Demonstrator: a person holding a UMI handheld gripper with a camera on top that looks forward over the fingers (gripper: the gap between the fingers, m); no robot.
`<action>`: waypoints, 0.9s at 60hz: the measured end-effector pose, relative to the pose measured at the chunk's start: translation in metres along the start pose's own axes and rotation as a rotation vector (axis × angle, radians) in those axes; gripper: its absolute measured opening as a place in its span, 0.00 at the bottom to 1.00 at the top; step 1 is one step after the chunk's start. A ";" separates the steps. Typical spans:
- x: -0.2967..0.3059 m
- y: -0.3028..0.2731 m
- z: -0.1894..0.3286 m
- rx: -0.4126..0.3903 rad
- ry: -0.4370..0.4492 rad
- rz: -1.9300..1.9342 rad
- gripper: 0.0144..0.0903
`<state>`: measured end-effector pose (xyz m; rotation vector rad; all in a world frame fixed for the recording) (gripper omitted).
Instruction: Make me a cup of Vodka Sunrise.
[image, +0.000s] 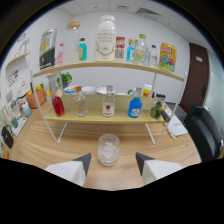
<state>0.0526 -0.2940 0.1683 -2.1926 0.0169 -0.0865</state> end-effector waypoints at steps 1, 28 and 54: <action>0.000 -0.001 0.000 0.003 0.002 0.000 0.94; -0.051 0.016 -0.032 0.027 -0.040 0.011 0.93; -0.175 -0.072 0.028 0.204 -0.193 0.031 0.93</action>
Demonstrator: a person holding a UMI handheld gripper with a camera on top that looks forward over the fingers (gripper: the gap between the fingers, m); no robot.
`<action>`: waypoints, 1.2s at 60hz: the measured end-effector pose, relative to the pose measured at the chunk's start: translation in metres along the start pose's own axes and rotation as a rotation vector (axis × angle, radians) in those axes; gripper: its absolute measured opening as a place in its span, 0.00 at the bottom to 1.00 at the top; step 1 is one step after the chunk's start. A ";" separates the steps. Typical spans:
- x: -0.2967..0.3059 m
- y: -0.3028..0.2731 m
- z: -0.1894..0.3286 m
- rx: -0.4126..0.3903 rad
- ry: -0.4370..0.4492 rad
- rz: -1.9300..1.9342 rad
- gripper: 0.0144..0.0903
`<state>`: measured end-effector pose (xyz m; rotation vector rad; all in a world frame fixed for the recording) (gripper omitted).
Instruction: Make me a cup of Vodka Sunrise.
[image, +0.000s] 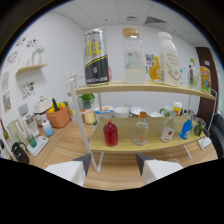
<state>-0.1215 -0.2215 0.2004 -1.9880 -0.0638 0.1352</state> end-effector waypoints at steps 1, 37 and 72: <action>-0.002 -0.003 0.005 0.005 -0.001 0.000 0.94; -0.006 -0.031 0.110 0.034 0.048 -0.054 0.36; 0.008 -0.044 0.031 0.159 -0.029 -0.038 0.27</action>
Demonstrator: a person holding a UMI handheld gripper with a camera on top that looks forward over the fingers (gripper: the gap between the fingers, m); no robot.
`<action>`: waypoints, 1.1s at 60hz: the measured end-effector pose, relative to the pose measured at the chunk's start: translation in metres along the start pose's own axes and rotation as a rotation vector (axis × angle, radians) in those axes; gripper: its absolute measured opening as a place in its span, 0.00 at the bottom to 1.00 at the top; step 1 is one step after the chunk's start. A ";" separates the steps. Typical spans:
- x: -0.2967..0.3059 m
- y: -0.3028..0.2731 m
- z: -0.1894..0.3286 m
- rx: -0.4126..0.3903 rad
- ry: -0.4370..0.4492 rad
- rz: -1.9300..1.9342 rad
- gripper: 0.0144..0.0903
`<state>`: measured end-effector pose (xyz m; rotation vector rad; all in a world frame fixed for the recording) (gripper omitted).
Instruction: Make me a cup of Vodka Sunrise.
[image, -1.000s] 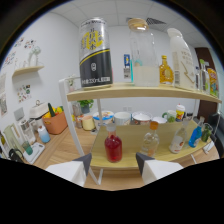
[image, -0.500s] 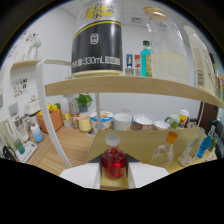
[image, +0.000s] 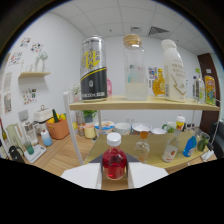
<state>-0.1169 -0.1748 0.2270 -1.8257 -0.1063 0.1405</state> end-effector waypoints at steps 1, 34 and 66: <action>0.003 0.003 -0.003 -0.001 0.000 0.003 0.27; 0.053 -0.009 -0.026 0.150 -0.178 1.050 0.27; 0.105 0.014 -0.028 0.209 -0.381 2.068 0.26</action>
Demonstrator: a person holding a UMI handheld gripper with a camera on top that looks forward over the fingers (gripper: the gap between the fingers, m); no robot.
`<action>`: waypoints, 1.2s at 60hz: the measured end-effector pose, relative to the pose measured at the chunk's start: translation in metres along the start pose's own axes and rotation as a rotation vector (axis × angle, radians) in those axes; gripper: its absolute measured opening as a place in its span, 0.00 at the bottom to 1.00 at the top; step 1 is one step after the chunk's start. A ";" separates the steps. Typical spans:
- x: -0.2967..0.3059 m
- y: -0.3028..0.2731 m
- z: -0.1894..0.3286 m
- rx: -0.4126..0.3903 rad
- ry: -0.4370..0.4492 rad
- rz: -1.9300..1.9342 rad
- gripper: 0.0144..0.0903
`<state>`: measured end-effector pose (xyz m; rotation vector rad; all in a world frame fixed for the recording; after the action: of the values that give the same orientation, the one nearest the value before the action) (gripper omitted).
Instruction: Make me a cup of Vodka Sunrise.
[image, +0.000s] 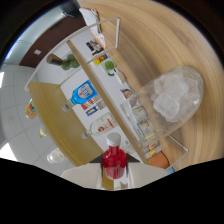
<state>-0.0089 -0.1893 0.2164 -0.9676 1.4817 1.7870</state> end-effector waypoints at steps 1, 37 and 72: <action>0.001 -0.001 0.000 0.001 0.002 0.013 0.26; -0.013 0.051 -0.005 -0.070 0.135 -1.165 0.27; 0.217 0.011 -0.011 -0.353 0.632 -1.979 0.26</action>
<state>-0.1334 -0.2007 0.0388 -2.0747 -0.0955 0.1663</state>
